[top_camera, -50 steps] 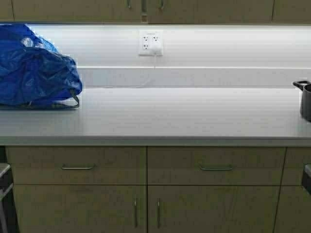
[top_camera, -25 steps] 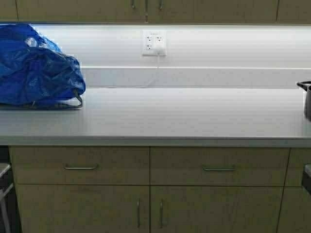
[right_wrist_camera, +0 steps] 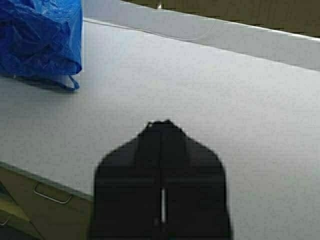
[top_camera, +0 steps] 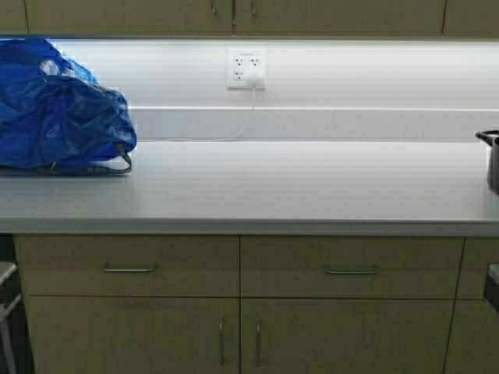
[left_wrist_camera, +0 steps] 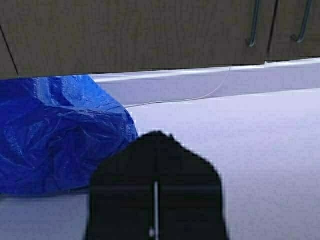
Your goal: Open the cabinet, put the pot inside, then close it
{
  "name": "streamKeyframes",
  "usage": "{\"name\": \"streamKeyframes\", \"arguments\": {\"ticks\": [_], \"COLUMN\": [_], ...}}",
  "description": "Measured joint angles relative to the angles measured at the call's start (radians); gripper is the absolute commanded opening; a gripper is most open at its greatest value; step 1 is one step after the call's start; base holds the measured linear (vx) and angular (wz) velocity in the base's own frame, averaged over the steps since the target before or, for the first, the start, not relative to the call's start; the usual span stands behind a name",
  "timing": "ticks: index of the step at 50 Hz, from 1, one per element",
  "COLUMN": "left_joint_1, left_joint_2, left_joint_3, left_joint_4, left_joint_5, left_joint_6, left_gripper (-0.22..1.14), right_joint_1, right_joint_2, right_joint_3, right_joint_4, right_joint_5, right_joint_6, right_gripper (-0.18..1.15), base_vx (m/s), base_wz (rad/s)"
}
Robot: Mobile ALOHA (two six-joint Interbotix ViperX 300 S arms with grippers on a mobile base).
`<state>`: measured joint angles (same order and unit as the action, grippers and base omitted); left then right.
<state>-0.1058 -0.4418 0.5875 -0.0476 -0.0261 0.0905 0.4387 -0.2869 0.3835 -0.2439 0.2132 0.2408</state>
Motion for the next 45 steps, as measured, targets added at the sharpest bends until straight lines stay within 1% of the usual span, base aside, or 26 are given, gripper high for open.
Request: {"name": "streamKeyframes", "arguments": {"ticks": [45], "left_joint_1": [0.000], "left_joint_2": [-0.002], "left_joint_3": [0.005], "left_joint_4": [0.000], "left_joint_5": [0.000], "left_joint_6": [-0.002], "left_gripper": [0.03], "right_joint_1": [0.000], "right_joint_2": [0.002], "right_joint_3": [0.008], "right_joint_4": [-0.008], "right_joint_5": [0.000], "right_joint_6": [-0.002], "right_gripper": [0.07], "base_vx": [0.00], "base_wz": [0.00]}}
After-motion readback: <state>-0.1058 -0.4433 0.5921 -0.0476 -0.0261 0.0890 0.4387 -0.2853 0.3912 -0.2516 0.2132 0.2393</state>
